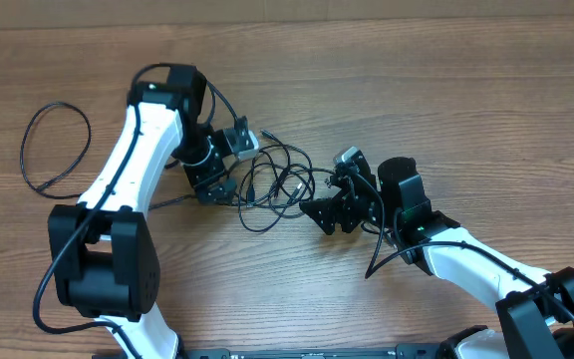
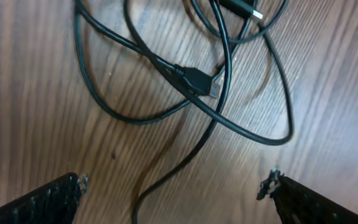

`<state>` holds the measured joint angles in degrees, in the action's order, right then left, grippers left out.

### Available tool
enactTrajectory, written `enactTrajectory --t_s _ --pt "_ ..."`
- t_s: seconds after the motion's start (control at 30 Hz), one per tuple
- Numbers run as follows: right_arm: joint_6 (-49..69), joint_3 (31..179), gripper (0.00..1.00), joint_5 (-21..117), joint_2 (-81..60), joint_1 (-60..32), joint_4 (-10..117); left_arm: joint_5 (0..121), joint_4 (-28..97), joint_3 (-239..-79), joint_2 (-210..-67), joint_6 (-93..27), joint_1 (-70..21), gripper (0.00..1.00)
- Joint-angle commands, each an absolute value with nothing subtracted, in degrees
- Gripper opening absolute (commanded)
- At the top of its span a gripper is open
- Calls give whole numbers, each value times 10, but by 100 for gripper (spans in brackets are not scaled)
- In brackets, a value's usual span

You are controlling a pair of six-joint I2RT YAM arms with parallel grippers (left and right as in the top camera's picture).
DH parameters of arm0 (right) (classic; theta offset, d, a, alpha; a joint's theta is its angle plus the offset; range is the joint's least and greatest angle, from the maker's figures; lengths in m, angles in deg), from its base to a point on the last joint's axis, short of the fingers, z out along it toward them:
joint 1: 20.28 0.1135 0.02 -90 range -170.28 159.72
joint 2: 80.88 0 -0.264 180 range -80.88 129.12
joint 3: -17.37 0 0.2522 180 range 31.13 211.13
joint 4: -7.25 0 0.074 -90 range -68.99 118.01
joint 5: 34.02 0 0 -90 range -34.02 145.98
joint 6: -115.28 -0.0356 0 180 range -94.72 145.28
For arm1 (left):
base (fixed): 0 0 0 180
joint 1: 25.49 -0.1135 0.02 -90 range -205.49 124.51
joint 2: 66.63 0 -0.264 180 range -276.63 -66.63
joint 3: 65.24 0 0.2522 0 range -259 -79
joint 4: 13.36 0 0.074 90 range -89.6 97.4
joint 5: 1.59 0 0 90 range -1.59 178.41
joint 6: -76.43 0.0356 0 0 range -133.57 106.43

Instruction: Untangle cables

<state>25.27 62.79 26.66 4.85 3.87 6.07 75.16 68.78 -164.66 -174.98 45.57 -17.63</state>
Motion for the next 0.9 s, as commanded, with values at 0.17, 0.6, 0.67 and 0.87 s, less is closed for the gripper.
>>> enactTrajectory --t_s 0.17,0.6,0.67,0.87 --pt "251 634 95 270 50 43 59 753 643 -1599 -1751 596 -172 98" --pt "251 634 95 270 50 43 59 705 545 -1520 -1751 627 -172 100" --pt "251 634 95 270 50 43 59 704 527 -1504 -1751 627 -172 99" --pt "251 634 95 270 50 43 59 703 485 -1470 -1751 627 -172 97"
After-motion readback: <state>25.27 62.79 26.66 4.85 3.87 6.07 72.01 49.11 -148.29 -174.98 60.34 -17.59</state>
